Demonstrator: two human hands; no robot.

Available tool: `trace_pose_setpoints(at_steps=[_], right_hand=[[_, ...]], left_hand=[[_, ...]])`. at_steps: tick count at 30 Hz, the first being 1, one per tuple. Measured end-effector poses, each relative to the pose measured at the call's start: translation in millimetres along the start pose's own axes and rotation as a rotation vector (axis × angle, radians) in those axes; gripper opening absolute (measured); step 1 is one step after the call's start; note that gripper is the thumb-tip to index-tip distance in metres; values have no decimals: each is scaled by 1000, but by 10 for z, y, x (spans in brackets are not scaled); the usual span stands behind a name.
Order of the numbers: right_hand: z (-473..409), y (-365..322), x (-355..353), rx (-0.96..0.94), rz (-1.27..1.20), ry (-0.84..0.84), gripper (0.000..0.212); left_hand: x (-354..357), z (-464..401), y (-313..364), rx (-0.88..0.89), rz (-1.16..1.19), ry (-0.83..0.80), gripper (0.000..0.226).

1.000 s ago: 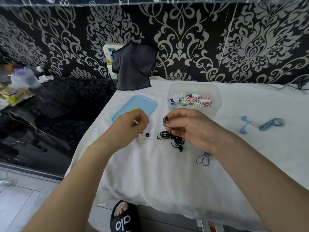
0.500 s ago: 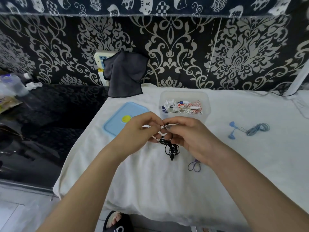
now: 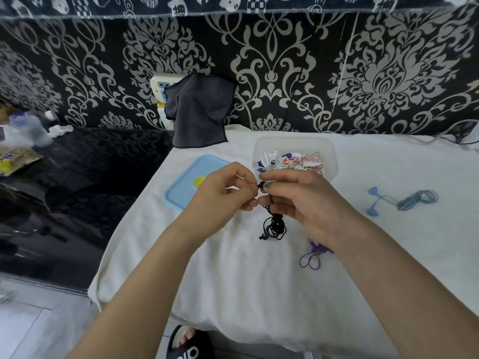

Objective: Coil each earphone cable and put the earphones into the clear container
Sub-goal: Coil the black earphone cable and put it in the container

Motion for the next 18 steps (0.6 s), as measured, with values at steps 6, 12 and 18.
trace_pose_setpoints(at_steps=[6, 12, 18], right_hand=[[-48, -41, -9, -29, 6, 0, 17], [-90, -66, -9, -15, -81, -20, 17], [-91, -80, -30, -25, -94, -36, 20]], left_hand=[[1, -29, 3, -22, 7, -1, 10], [-3, -49, 23, 0, 0, 5, 10], [-9, -49, 38, 22, -10, 4, 11]])
Point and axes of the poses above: each hand's wrist, its own z-axis away from the middle knuckle, its own x-axis out of the palm, y = z × x, the point moved 5 cm from there along -z, towards the middle knuckle, and after that the axes turned 12 degrees about y, right-handed, at the moved point
